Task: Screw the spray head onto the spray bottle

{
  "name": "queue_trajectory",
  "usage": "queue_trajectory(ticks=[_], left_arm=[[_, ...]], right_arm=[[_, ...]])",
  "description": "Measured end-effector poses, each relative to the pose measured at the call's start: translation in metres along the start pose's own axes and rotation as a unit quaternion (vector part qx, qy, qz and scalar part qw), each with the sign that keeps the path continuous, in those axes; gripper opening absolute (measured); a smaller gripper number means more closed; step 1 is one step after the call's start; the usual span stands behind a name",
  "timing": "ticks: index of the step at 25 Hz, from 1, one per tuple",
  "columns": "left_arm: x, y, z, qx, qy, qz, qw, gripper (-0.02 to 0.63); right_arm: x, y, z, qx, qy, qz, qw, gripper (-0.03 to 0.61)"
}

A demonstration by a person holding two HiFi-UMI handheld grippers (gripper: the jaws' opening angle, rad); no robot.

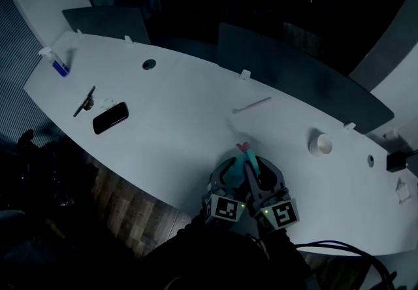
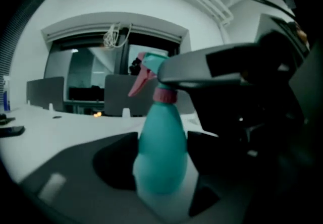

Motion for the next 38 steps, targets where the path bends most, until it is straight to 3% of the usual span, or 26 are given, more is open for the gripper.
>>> queue_trajectory(ticks=[5,12,18,23,27,33,35,38], left_arm=[[0.003,0.001,0.000,0.019,-0.006,-0.004,0.9998,0.308],[0.001,0.001,0.000,0.026,-0.014,-0.004,0.9996,0.310],[-0.005,0.005,0.002,0.035,0.013,-0.042,0.9984,0.313],[-0.011,0.007,0.000,0.049,-0.006,-0.057,0.9971,0.374],[-0.015,0.018,0.009,0.028,0.001,-0.068,0.9973,0.393],[-0.030,0.062,0.044,-0.044,0.009,-0.066,0.9968,0.390],[-0.035,0.073,0.045,-0.063,-0.003,-0.065,0.9959,0.329],[-0.043,0.085,0.041,-0.101,0.003,-0.075,0.9921,0.149]], right_arm=[[0.000,-0.002,0.000,-0.019,0.023,0.009,1.000,0.091],[-0.001,-0.003,0.002,-0.013,0.053,0.014,0.998,0.092],[-0.003,-0.003,0.006,-0.030,0.056,0.012,0.998,0.197],[-0.003,-0.002,0.009,-0.038,0.053,0.016,0.998,0.232],[-0.012,0.006,0.006,-0.029,0.062,0.012,0.998,0.242],[-0.022,0.044,-0.011,0.016,0.045,0.009,0.999,0.241],[-0.023,0.053,-0.013,0.014,0.047,0.009,0.999,0.241],[-0.022,0.062,-0.015,0.016,0.083,0.023,0.996,0.237]])
Point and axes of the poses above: the fingertips, and each gripper's own axes: y backward along the fingers, z to its left, x out of its underside, the point moved 3 cm from there along y, backward along the fingers, and after that the axes turned 8 degrees about -z, right-handed, at the moved point
